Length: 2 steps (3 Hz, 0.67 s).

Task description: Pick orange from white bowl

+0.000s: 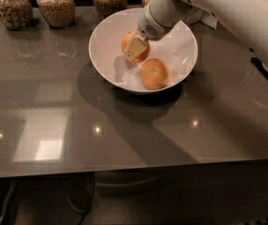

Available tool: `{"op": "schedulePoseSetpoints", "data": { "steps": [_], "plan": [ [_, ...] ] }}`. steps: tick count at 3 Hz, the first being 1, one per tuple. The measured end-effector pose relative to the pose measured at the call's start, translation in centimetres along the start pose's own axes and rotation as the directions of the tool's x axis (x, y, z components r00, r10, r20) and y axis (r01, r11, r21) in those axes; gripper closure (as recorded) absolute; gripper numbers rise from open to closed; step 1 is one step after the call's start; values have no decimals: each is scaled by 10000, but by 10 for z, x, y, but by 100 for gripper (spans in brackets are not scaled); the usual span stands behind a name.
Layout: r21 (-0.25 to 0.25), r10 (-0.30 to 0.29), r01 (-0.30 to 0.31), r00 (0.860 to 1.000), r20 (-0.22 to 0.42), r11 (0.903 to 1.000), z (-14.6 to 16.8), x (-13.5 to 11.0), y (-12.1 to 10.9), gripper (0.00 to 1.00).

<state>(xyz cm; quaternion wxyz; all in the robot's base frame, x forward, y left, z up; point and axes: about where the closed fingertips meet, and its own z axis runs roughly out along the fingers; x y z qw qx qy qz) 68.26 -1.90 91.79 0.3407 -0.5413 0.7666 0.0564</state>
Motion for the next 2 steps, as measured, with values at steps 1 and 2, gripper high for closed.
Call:
{"op": "schedulePoseSetpoints", "data": {
  "steps": [1,2],
  "plan": [
    [351,-696,691,9975,115,9970,-24,-17,-7,100],
    [615,-1648,1661,9860,-258,9842,-49,-30,-6,100]
  ]
}}
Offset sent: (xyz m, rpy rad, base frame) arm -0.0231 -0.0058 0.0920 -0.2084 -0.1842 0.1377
